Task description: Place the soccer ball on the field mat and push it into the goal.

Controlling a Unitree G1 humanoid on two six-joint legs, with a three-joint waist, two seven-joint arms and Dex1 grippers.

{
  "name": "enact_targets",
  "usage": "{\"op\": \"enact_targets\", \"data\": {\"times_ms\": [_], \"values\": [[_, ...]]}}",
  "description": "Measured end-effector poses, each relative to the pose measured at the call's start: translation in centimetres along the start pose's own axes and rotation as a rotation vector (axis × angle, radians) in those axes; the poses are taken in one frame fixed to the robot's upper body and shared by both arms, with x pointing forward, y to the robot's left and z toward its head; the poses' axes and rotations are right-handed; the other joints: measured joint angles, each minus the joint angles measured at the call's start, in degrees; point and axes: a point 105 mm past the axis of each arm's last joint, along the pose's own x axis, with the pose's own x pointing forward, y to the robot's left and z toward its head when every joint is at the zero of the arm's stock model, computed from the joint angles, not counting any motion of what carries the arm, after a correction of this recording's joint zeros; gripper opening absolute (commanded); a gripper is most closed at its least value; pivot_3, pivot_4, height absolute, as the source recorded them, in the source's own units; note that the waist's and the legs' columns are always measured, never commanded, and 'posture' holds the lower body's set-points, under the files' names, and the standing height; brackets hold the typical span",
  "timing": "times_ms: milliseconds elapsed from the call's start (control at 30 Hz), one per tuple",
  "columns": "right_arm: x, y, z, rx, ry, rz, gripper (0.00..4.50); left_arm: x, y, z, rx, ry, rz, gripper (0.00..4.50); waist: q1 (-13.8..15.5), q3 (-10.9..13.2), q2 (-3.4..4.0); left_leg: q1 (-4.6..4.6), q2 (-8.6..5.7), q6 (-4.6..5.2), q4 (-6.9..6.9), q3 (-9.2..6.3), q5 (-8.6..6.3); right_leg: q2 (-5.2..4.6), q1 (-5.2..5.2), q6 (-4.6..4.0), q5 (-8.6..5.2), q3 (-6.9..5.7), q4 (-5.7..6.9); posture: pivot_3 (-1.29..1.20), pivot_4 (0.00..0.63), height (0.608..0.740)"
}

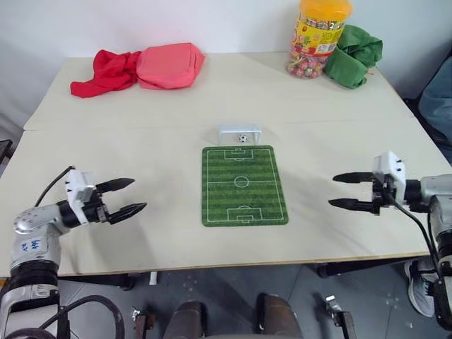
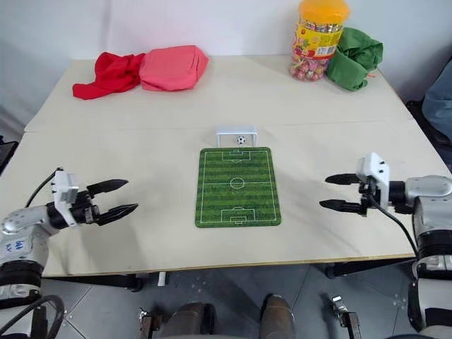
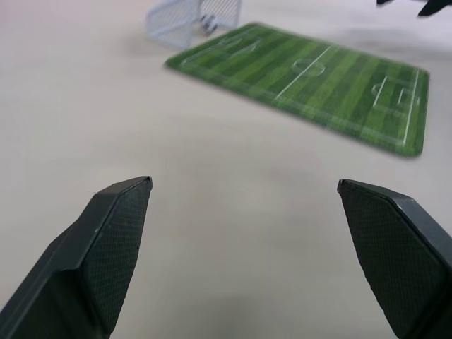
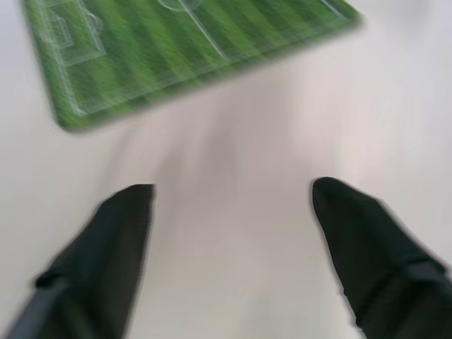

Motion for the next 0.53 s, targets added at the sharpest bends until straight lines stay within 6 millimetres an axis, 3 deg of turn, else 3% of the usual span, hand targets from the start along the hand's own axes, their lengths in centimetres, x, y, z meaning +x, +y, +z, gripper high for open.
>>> {"op": "enact_targets", "data": {"times_ms": [167,533], "values": [[-2.0,-0.6,-2.7,0.06,0.03,-0.114,4.49,-1.4,0.6,0.1,0.021,-0.01,0.051,4.5,0.24,0.01,-0.02,-0.02,0.0,0.0,0.05,0.01,0.0,-0.01,0.02,0.0,0.0,0.03,-0.01,0.0,0.15,0.74],[-3.6,-0.6,-3.6,0.063,0.006,-0.194,4.49,-2.8,0.3,-0.7,0.005,0.0,0.09,4.5,0.14,0.02,-0.01,0.02,0.02,0.0,0.02,0.1,-0.02,0.0,-0.01,0.0,0.0,0.13,0.01,0.0,0.15,0.74]]}}
